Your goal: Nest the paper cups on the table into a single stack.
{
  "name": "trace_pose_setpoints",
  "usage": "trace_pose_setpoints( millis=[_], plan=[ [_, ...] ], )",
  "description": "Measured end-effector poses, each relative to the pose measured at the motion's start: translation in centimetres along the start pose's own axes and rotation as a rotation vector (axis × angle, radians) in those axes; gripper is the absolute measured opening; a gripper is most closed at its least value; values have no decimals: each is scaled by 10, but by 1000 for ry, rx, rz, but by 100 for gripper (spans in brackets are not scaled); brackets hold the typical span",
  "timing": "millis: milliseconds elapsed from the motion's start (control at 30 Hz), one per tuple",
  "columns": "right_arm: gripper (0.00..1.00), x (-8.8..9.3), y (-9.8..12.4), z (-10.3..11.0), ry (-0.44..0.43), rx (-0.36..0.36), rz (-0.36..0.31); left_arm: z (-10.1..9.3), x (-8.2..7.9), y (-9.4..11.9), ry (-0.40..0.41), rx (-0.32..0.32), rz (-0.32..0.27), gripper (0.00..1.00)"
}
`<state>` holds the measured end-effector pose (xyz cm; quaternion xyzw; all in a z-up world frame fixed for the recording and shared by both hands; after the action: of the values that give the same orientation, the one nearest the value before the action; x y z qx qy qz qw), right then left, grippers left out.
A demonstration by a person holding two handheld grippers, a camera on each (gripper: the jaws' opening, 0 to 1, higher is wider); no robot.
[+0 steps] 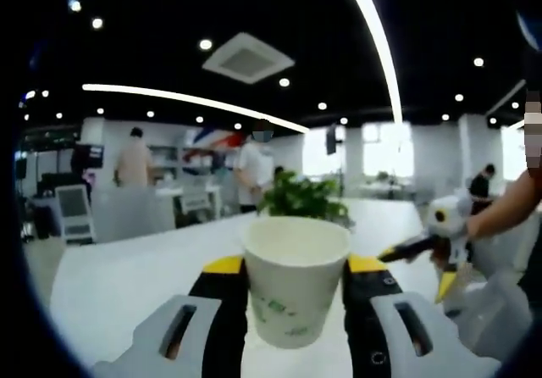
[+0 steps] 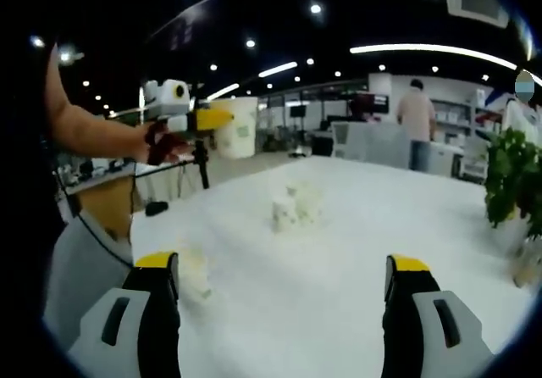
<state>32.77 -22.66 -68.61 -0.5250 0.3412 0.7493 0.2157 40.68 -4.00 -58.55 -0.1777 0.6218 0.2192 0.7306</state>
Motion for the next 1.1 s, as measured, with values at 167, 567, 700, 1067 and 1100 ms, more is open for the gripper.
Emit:
trace_pose_setpoints(
  millis=[167,567,700,1067,1100],
  plan=[
    [100,1,0,2,2,-3,4,-7,-1,3,-1,4,-1,42],
    [100,3,2,5,0,-2,2,-29,-3,13,-16,10,3,42],
    [100,4,3,5,-3,-1,1,-37,-2,16,-18,14,2,42],
    [100,5,3,5,-7,2,-2,-59,-5,28,2,22,-21,43],
    [100,5,3,5,-8,2,-3,-61,-4,29,2,21,-21,43]
  ],
)
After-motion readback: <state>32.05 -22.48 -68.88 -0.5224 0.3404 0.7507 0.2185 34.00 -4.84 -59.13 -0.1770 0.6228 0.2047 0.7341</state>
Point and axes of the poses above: the point that each gripper's makers call its tool centre point, and the gripper's own axes: y roughly backward along the fingers, z roughly to its left, x roughly out of its underside, the point moved 3 cm from there along y, roughly backward along the fingers, and after that the axes turned 10 degrees about -y, right-handed, at the moved point
